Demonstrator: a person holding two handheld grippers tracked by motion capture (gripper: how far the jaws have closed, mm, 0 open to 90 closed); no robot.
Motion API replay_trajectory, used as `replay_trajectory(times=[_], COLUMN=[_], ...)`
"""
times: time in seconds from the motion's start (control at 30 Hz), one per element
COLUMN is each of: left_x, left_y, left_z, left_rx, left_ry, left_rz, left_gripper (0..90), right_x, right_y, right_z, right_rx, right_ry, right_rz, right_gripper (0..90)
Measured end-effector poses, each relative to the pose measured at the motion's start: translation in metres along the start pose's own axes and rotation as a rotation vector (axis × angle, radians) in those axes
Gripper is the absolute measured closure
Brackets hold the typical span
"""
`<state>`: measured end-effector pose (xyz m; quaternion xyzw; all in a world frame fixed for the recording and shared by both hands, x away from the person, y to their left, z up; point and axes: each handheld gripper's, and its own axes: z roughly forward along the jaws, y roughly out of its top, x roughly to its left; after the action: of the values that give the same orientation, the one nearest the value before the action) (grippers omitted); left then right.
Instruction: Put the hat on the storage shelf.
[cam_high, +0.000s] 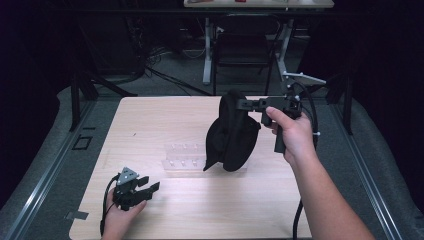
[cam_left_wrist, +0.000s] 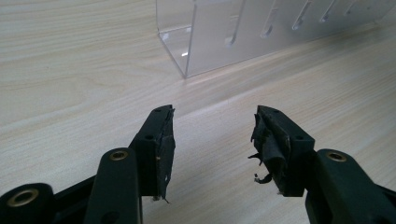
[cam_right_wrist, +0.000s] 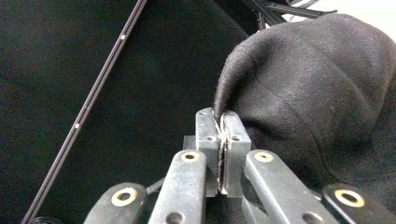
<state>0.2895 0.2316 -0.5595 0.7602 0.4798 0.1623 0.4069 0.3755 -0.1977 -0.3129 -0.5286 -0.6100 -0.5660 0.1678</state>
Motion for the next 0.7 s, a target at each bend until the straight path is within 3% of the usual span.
replay_trajectory(times=[0.4, 0.7], left_x=[0.001, 0.0], left_y=[0.0, 0.0], left_z=[-0.001, 0.0], left_rx=[0.001, -0.002], left_ry=[-0.003, -0.006], left_rz=[-0.003, -0.006], left_gripper=[48.1, 48.1], right_x=[-0.011, -0.02], right_y=[0.01, 0.019], right_z=[0.02, 0.015], right_rx=[0.008, -0.015], right_ry=[-0.026, -0.026], right_rz=[0.009, 0.027], right_gripper=[88.1, 88.1])
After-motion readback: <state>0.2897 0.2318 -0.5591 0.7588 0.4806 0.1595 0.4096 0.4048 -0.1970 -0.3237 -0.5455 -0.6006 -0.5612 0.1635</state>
